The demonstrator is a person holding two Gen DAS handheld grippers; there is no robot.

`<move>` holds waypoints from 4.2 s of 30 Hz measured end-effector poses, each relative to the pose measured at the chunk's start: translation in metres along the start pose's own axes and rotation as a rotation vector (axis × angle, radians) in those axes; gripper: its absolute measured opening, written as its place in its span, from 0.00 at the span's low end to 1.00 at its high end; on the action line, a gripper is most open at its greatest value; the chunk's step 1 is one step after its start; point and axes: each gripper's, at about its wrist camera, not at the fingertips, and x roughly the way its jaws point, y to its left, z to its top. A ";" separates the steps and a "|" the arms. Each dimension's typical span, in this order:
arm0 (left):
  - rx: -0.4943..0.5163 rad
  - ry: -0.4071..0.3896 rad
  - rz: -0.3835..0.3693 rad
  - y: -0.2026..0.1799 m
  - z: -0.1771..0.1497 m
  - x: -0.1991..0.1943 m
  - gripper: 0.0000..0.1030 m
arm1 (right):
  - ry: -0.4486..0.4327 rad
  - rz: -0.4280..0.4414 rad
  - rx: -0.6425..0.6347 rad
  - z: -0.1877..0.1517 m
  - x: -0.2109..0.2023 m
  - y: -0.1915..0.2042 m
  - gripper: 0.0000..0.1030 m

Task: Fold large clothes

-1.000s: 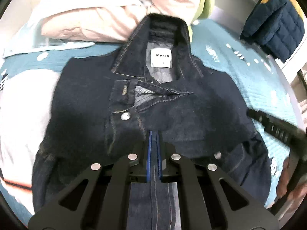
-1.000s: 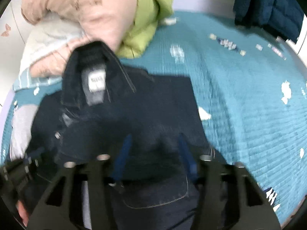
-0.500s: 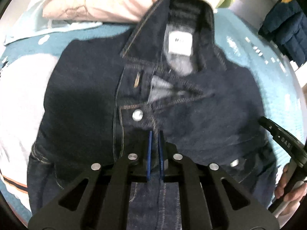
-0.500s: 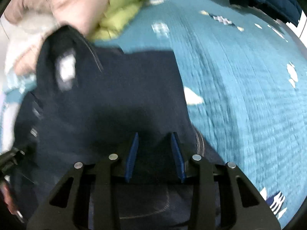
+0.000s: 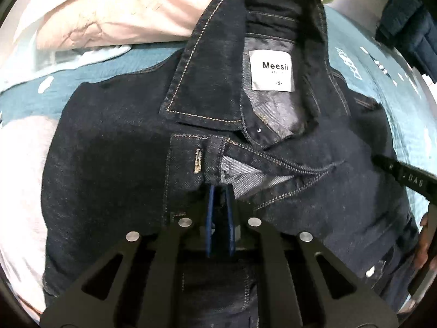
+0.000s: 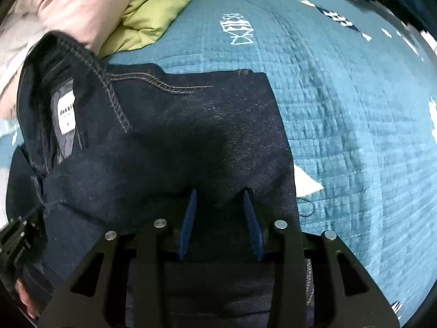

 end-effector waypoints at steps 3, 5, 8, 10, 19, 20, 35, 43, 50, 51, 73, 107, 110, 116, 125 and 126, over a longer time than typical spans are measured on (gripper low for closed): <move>-0.061 0.002 0.039 0.007 0.000 -0.008 0.57 | 0.003 -0.006 0.030 -0.002 -0.006 -0.005 0.52; -0.073 0.018 -0.010 0.010 -0.001 -0.015 0.60 | 0.005 0.010 0.039 -0.003 -0.012 -0.009 0.61; -0.053 0.015 -0.019 0.012 -0.001 -0.025 0.62 | 0.005 0.039 0.044 -0.003 -0.022 -0.013 0.75; -0.019 -0.007 0.008 0.014 -0.001 -0.032 0.67 | -0.007 0.034 0.057 -0.002 -0.029 -0.018 0.81; -0.096 -0.008 -0.104 0.063 0.005 -0.046 0.82 | 0.006 0.095 0.156 0.030 -0.033 -0.047 0.88; -0.114 -0.006 -0.112 0.071 0.008 -0.047 0.82 | 0.015 0.109 0.167 0.033 -0.032 -0.050 0.88; -0.224 0.026 0.059 0.136 0.090 0.013 0.81 | 0.131 0.076 0.199 0.102 0.031 -0.041 0.87; -0.069 -0.036 0.172 0.109 0.086 0.024 0.17 | 0.036 -0.052 0.066 0.095 0.020 -0.015 0.31; -0.026 -0.105 0.192 0.095 0.081 -0.010 0.13 | -0.018 -0.006 0.088 0.087 -0.013 -0.027 0.11; -0.013 -0.115 0.199 0.089 0.080 -0.016 0.12 | -0.033 -0.011 0.080 0.085 -0.022 -0.025 0.10; 0.052 -0.287 0.086 0.047 -0.047 -0.204 0.09 | -0.189 0.054 0.111 -0.053 -0.202 -0.045 0.08; 0.142 -0.181 0.041 0.052 -0.309 -0.249 0.21 | -0.130 0.087 0.053 -0.269 -0.219 -0.074 0.40; 0.160 -0.205 0.040 0.039 -0.300 -0.255 0.21 | -0.122 0.039 0.052 -0.258 -0.209 -0.059 0.40; 0.073 -0.094 -0.003 0.035 -0.280 -0.198 0.21 | 0.026 -0.037 0.087 -0.258 -0.148 -0.048 0.39; 0.105 0.003 0.149 0.021 -0.305 -0.134 0.18 | 0.027 -0.129 0.006 -0.280 -0.109 -0.043 0.39; 0.075 0.015 0.139 0.024 -0.303 -0.136 0.18 | 0.021 -0.136 0.001 -0.281 -0.110 -0.042 0.39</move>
